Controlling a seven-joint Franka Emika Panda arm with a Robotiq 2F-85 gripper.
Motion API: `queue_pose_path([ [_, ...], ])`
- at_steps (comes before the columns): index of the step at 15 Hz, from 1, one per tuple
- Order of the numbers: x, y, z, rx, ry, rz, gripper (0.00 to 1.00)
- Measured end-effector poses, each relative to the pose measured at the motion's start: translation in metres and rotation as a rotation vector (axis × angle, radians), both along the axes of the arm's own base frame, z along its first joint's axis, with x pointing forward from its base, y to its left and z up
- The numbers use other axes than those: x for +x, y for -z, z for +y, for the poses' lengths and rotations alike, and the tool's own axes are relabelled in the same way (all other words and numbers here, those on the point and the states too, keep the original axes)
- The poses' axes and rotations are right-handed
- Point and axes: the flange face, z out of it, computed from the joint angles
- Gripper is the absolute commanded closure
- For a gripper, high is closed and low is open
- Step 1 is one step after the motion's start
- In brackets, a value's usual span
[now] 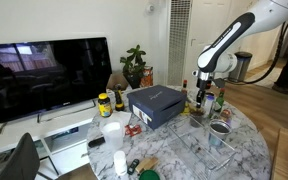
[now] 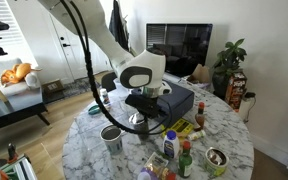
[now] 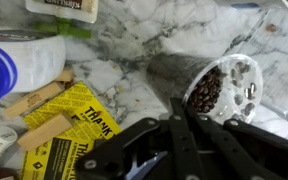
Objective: Put the transparent cup with its content in the silver cup and then put them in the transparent storage box
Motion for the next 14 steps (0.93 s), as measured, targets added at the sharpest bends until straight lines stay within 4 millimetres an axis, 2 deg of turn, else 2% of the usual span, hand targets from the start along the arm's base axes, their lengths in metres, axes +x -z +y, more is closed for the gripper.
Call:
queue_pose_path([
  [3, 0.003, -0.018, -0.013, 0.029, 0.013, -0.012, 0.99],
  [7, -0.004, -0.061, -0.032, 0.117, 0.017, -0.015, 0.99],
  [10, -0.017, -0.093, -0.043, 0.191, 0.0, 0.011, 0.99],
  [14, -0.045, -0.126, -0.055, 0.295, -0.05, 0.064, 0.99],
])
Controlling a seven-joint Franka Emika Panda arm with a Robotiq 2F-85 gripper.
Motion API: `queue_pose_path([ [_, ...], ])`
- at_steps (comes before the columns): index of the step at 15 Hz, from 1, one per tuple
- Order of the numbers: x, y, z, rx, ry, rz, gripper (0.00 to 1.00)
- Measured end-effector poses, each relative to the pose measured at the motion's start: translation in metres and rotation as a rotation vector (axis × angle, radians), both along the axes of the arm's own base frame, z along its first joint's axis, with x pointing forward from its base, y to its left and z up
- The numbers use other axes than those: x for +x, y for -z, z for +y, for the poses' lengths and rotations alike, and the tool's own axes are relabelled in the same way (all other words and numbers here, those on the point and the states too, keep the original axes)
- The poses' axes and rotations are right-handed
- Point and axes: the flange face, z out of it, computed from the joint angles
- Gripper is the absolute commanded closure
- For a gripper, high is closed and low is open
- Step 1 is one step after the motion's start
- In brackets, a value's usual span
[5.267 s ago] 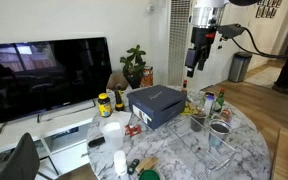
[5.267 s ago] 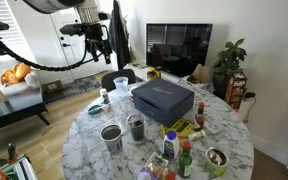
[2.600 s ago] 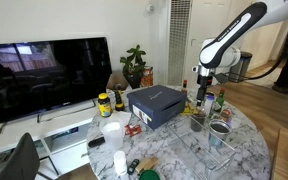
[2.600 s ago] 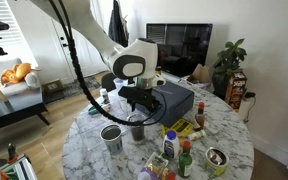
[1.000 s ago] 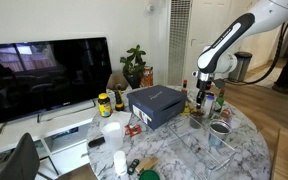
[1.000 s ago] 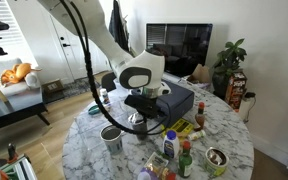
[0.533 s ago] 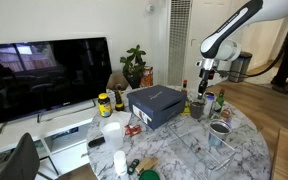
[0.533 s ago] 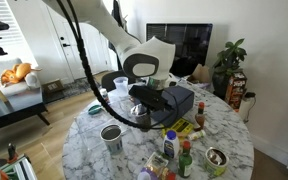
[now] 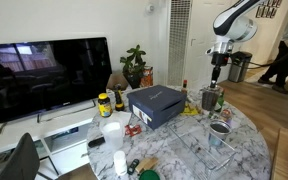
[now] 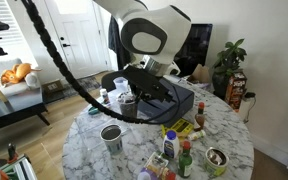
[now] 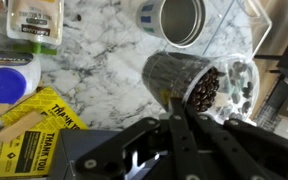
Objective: Put the transparent cup with its content in the silver cup and then put them in the transparent storage box
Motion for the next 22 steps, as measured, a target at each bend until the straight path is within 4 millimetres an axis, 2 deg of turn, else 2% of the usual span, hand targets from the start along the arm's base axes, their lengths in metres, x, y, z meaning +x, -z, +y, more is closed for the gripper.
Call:
queue_pose_path([
  [4, -0.026, -0.01, -0.003, 0.082, -0.051, 0.05, 0.99],
  [9, -0.04, 0.012, 0.021, 0.118, -0.099, 0.112, 0.99],
  [13, -0.047, 0.029, 0.036, 0.121, -0.12, 0.141, 0.99],
  [22, -0.047, 0.056, 0.031, 0.051, -0.084, 0.104, 0.99],
])
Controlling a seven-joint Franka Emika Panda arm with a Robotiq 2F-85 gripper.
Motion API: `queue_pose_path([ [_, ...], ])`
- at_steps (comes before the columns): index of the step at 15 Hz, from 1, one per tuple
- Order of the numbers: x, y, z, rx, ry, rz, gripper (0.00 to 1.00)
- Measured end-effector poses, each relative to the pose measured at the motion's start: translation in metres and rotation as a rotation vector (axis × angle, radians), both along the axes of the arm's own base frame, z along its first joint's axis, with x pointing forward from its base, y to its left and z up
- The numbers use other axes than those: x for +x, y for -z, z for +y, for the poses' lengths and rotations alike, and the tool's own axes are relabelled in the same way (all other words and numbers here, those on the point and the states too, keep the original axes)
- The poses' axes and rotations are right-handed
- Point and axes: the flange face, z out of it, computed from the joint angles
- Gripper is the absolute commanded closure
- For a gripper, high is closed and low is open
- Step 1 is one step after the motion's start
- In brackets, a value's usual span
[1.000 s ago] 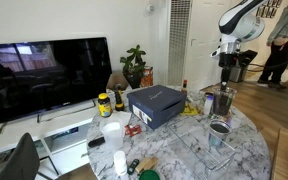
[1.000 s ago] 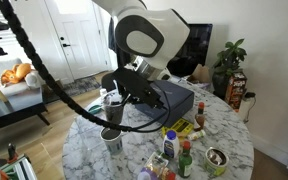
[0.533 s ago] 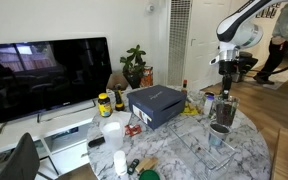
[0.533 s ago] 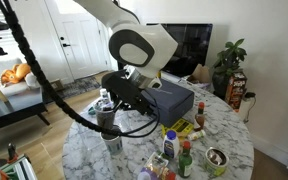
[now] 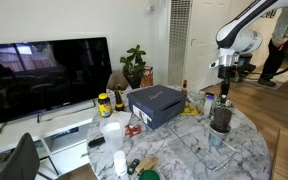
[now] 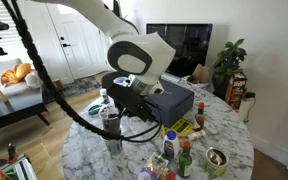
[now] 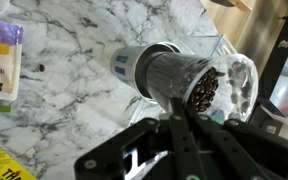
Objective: Put the transparent cup with its content in the silver cup and then put them in the transparent storage box
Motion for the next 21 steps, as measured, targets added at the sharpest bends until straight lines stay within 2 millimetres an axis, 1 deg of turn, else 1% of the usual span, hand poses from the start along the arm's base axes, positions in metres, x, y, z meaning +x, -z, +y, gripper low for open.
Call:
queue_pose_path([
  [5, 0.0, 0.011, -0.002, -0.028, 0.013, -0.015, 0.99],
  [12, -0.005, 0.027, 0.014, -0.06, -0.008, -0.018, 0.99],
  [17, -0.006, 0.038, 0.021, -0.103, -0.003, -0.041, 0.99],
  [21, -0.008, 0.043, 0.025, -0.116, -0.007, -0.048, 0.99],
])
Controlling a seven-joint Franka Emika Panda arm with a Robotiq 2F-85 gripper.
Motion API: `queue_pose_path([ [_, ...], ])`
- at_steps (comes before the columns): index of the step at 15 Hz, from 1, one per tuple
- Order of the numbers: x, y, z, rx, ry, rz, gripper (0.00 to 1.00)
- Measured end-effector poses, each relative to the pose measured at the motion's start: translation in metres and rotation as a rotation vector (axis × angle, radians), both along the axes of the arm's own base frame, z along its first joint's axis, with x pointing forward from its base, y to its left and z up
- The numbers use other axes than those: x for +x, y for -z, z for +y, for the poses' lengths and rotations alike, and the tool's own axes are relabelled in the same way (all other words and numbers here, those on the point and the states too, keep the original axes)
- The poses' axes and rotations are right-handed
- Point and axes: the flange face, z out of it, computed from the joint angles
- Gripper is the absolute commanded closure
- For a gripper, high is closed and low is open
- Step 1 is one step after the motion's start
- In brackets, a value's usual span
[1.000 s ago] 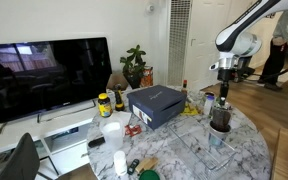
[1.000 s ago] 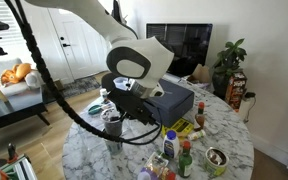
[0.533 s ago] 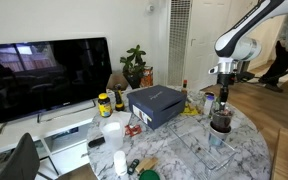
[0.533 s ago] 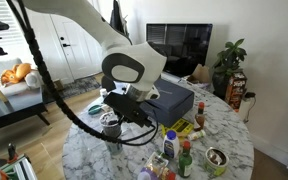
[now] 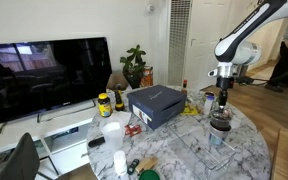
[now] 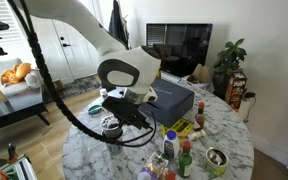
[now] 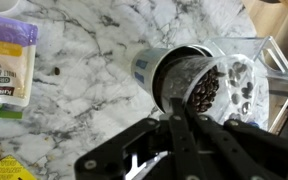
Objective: Put the transparent cup with its content in the silver cup and then put them in the transparent storage box
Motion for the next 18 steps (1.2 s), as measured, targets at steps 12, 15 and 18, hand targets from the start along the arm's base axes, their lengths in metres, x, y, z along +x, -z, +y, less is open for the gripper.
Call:
queue_pose_path([
  [12, -0.003, 0.004, 0.004, -0.011, -0.005, -0.006, 0.03],
  [15, 0.0, 0.006, 0.003, -0.041, 0.001, -0.018, 0.06],
  [18, -0.001, 0.015, 0.005, -0.056, 0.01, -0.006, 0.0],
])
